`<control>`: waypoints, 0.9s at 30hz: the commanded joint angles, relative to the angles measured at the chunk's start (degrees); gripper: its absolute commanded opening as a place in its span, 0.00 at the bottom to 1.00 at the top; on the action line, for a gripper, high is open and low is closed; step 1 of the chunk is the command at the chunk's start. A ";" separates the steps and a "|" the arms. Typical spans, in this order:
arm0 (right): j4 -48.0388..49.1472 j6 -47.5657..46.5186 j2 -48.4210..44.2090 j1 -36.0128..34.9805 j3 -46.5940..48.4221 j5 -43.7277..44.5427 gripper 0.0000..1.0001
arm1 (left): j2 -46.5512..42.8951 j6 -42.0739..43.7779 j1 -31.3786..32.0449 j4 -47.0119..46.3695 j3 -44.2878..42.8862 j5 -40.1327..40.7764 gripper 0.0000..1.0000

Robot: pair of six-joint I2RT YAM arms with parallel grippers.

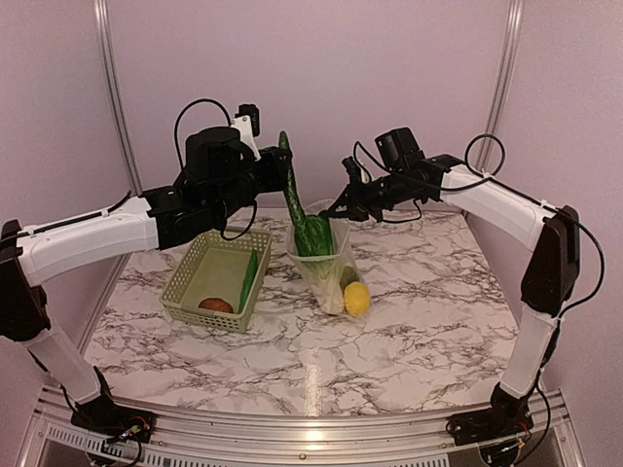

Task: Place the food in the zip-top bag and seal the zipper
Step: Place the fake vegetable in the zipper food storage bag.

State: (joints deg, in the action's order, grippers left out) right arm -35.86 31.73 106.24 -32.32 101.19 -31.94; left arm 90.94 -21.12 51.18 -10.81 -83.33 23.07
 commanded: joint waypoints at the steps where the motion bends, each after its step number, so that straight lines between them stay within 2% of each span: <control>1: -1.30 0.05 0.55 -0.68 3.52 -0.86 0.00 | 4.31 2.91 1.35 -6.41 0.19 10.07 0.00; 11: -2.47 0.19 -0.50 -0.81 3.57 -0.55 0.00 | 12.42 5.62 5.01 -12.18 0.34 25.27 0.00; 20: -3.74 -0.08 -1.50 -0.74 2.78 -0.27 0.00 | 18.20 1.61 6.00 -12.07 -4.95 26.18 0.00; 27: -2.81 1.34 -2.56 -0.51 2.31 0.09 0.00 | 20.45 -1.78 7.16 -10.38 -4.91 28.29 0.00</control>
State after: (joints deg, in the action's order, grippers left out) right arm -39.29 31.73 106.28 -32.49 102.13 -31.99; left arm 109.32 -20.40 57.21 -21.23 -86.89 48.60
